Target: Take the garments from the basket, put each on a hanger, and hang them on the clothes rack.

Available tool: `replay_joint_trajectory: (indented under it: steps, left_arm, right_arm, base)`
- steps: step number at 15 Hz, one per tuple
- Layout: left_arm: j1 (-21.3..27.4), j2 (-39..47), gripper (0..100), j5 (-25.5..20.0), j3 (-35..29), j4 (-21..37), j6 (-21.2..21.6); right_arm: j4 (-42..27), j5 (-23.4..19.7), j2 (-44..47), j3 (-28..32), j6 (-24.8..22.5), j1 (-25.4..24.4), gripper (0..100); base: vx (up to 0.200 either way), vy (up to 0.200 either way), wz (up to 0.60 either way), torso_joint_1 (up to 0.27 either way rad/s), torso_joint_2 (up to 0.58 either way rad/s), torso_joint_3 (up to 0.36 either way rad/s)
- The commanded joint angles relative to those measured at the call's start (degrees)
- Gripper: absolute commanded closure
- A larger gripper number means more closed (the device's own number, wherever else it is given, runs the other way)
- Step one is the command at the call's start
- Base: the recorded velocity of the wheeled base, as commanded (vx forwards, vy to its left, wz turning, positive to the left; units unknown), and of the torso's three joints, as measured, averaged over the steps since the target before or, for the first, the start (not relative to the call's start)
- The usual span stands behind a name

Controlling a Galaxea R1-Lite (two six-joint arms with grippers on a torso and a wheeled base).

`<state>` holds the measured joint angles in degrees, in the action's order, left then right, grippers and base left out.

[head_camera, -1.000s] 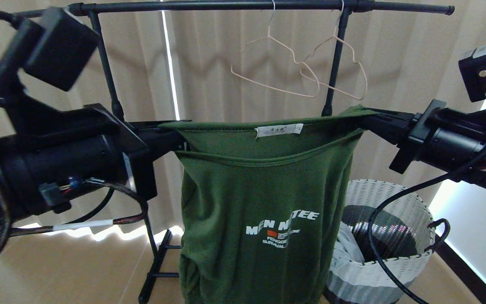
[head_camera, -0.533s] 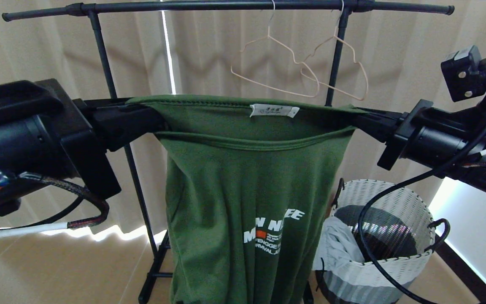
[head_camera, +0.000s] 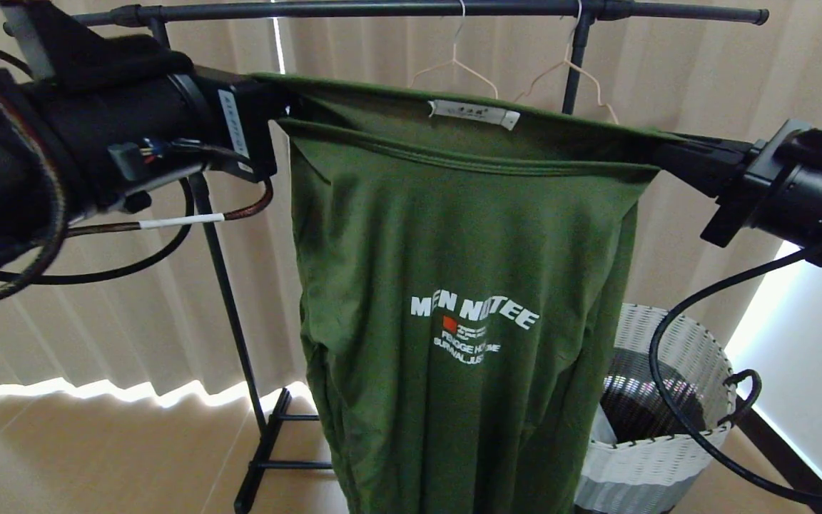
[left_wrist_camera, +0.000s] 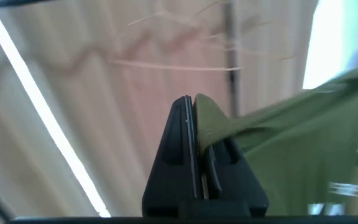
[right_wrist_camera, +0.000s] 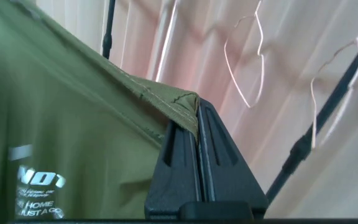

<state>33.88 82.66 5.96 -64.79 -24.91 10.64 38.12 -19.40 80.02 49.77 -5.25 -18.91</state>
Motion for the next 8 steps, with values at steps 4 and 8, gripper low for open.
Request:
replay_joint_trajectory:
  steps: [4,8]
  left_arm:
    - [-1.3,4.4,100,0.4,1.8,-1.9,0.2]
    - [-1.5,4.1,100,0.4,0.8,-3.4,0.1]
  right_arm:
    - [-0.3,0.0,-2.3,-3.8,0.0,-0.1,100]
    - [-0.7,-0.1,-1.4,-1.2,0.0,-0.1,100]
  base:
    - [0.0,0.0,0.0,0.0,0.0,0.0]
    - [0.0,0.0,0.0,0.0,0.0,0.0]
